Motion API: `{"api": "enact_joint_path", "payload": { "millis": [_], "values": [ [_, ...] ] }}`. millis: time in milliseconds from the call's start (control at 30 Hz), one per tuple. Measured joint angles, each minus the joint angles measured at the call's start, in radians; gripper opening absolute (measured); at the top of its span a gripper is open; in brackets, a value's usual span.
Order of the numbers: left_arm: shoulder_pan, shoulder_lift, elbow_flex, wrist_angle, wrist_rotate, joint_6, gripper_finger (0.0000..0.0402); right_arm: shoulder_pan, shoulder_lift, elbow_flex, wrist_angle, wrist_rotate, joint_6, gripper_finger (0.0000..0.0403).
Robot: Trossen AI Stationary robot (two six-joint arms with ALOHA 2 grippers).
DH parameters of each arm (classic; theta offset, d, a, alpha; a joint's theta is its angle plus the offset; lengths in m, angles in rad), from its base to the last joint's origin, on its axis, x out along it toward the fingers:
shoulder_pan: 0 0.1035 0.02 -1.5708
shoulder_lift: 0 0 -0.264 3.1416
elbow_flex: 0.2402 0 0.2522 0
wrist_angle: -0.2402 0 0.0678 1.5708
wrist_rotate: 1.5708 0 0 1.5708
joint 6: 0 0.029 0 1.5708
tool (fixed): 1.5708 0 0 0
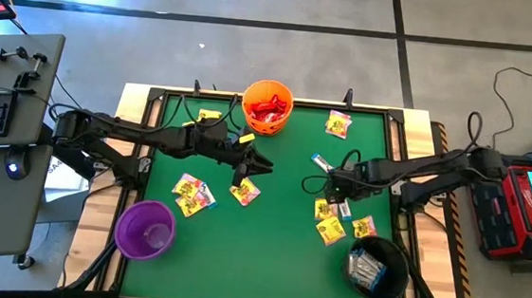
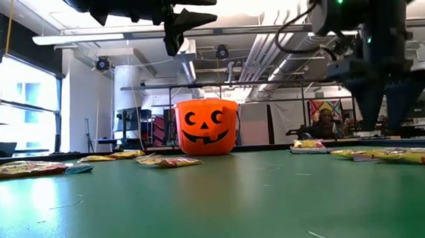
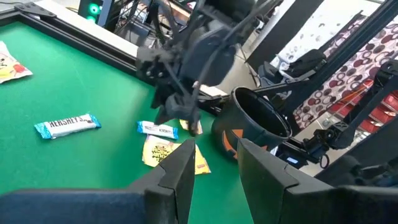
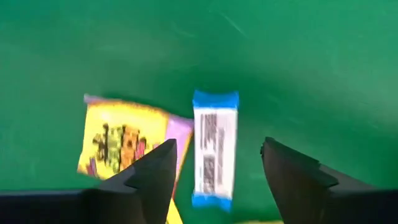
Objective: Sort candy by brand, put in halloween buckets
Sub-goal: Put the white chocolate bar into the black bucket
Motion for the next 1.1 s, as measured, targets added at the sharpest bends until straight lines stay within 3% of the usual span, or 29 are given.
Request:
{"api": "enact_joint_path", "payload": {
  "millis": [233,1100],
  "values": [
    [0.000,0.000,0.000,-0.001,0.000,0.000,0.0113,-0.023,0.000,-0.084,0.100,0.019,0.003,0.0238],
    [-0.003,0.000,0.000,-0.025,0.001,-0.001,0.0113,-0.108,0.000,-0.086,0.176,0.075,-0.152,0.0238]
  ]
}}
